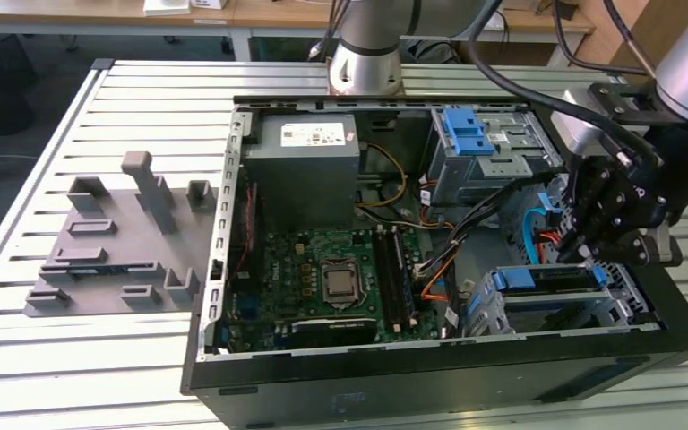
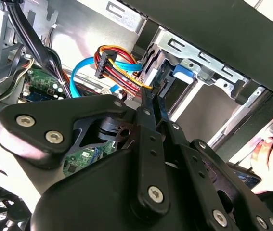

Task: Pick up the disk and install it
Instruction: 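Insert the first disk wire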

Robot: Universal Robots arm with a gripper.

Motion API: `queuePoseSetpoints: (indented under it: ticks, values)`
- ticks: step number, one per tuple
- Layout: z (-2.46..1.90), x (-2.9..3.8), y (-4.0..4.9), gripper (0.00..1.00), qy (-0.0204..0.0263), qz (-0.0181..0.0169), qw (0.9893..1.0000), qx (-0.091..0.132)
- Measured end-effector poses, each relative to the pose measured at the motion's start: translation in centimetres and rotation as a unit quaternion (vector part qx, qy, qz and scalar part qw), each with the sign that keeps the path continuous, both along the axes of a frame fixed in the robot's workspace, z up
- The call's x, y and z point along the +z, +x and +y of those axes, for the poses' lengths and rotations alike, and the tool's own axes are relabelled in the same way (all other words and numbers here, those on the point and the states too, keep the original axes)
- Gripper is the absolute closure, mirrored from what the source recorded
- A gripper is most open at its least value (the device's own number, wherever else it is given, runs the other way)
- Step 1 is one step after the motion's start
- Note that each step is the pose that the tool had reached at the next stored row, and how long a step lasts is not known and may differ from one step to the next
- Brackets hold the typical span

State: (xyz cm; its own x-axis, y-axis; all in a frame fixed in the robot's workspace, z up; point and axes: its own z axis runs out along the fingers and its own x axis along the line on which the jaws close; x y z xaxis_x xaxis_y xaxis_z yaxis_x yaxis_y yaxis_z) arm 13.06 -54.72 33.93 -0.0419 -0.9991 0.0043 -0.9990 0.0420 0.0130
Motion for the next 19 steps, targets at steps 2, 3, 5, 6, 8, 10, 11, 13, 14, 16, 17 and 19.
queuePoseSetpoints:
  ticks: [2,3,5,6,8,10,11,13,14,16,17,19]
  values:
    - [-0.03,-0.04,0.0,0.83,0.0001,0.0,1.0,0.0]
    - [-0.04,-0.04,0.0,0.83,0.0,0.0,1.0,0.0]
    - [-0.04,-0.03,0.0,0.83,-0.0001,0.0,1.0,0.0]
    - [-0.04,-0.04,0.0,0.83,0.0,0.0,1.0,0.0]
    - [-0.04,-0.04,0.0,0.83,0.0,0.0,1.0,0.0]
    - [-0.08,-0.05,0.0,0.83,0.0,0.0,1.0,0.0]
    - [-0.1,-0.05,0.0,0.83,0.0,0.0,1.0,0.0]
    - [-0.14,-0.04,0.0,0.83,0.0,0.0,1.0,0.0]
    - [-0.16,-0.05,0.0,0.83,0.0,0.0,1.0,0.0]
    - [-0.19,-0.05,0.0,0.83,0.0,0.0,1.0,0.0]
    - [-0.2,-0.05,0.0,0.83,0.0,0.0,1.0,0.0]
    - [-0.23,-0.06,0.0,0.83,0.0,0.0,1.0,0.0]
